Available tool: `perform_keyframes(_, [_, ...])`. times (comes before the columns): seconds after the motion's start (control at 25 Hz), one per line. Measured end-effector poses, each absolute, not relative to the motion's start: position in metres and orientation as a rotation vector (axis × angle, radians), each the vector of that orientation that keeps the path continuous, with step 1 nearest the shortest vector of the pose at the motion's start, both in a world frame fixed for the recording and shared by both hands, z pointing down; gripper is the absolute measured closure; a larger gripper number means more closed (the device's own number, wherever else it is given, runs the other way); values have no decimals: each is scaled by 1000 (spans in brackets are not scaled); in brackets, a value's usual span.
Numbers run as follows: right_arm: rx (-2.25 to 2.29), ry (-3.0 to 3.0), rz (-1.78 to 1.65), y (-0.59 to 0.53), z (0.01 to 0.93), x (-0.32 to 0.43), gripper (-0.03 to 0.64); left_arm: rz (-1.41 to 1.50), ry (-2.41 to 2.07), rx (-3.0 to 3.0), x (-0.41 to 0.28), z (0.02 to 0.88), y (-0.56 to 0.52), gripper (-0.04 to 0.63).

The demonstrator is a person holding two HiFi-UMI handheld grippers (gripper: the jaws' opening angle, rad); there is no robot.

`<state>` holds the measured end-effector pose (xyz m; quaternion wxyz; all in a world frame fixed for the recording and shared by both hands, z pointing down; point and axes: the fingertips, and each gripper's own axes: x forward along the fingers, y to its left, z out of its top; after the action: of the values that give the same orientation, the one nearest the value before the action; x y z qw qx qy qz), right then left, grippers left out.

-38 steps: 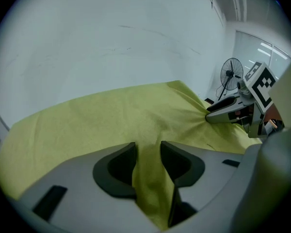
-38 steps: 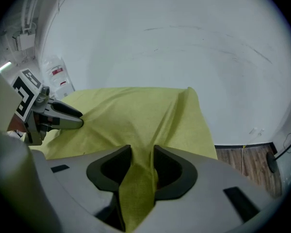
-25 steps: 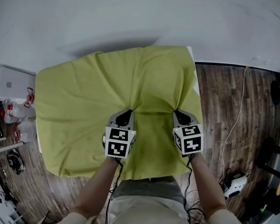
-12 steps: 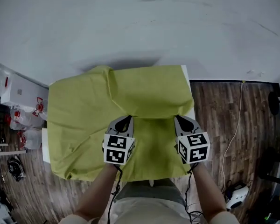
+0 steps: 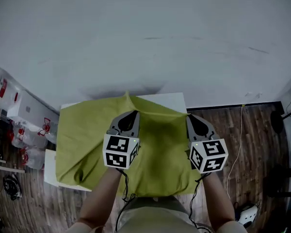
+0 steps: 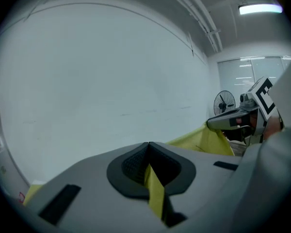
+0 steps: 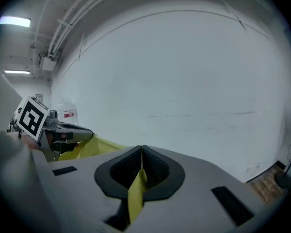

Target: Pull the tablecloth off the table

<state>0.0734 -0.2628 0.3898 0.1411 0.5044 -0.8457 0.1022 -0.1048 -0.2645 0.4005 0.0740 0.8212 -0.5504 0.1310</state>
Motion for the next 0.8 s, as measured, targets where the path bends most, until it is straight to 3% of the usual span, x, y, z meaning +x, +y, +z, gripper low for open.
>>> perform_keyframes(0.48, [1679,-2650,-154,-230,173,94,584,71,-1752,2773,-84,193,-252,575])
perform_keyframes(0.8, [1720,-2688,-372,-196,101,101,583,-46,-1727,2887,-73,134,-225,575])
